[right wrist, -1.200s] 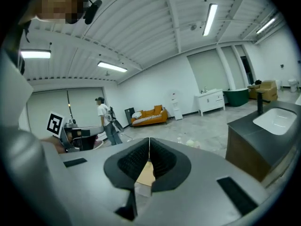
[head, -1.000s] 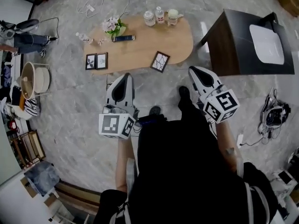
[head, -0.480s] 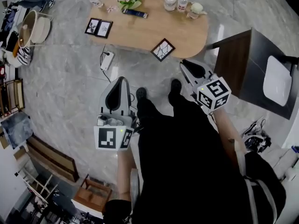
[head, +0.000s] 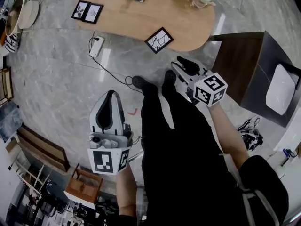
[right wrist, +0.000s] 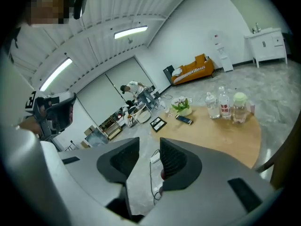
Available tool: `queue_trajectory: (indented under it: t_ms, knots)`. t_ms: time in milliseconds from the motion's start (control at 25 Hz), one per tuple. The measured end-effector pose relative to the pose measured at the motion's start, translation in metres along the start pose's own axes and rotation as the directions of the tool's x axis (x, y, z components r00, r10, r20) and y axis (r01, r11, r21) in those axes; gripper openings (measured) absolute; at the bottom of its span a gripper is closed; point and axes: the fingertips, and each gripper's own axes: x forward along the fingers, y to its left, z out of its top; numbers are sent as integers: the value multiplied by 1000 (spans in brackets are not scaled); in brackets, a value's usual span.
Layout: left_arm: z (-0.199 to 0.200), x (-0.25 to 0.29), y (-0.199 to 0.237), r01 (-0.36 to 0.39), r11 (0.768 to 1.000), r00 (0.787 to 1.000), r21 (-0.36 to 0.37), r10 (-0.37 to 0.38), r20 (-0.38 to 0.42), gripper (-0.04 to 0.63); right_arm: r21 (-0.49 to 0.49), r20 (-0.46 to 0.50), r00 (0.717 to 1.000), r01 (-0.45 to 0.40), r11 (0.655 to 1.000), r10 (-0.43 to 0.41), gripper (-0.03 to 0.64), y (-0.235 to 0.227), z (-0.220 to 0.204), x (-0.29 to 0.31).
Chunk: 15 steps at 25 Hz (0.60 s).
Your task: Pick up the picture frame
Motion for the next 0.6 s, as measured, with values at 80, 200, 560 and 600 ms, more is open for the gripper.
queue_trajectory:
  t_ms: [80,200,560,600]
  knots:
    - [-12,10,3,0,1000,1000,0,0,-5,12,56,-12,1000,-26,998,26,138,-11,-16,11]
    - [-36,25,10,3,1000,999,-2,-3,-40,12,206,-24,996,-77,975,84,160,-28,-46,29]
    - [-104,62,17,31,1000,992,-3,-31,-121,12,586,35,988,-143,797,151,225,-85,-134,91]
    - [-114,66,18,40,999,991,-7,-40,-129,12,614,30,990,-129,779,140,225,-93,-145,99]
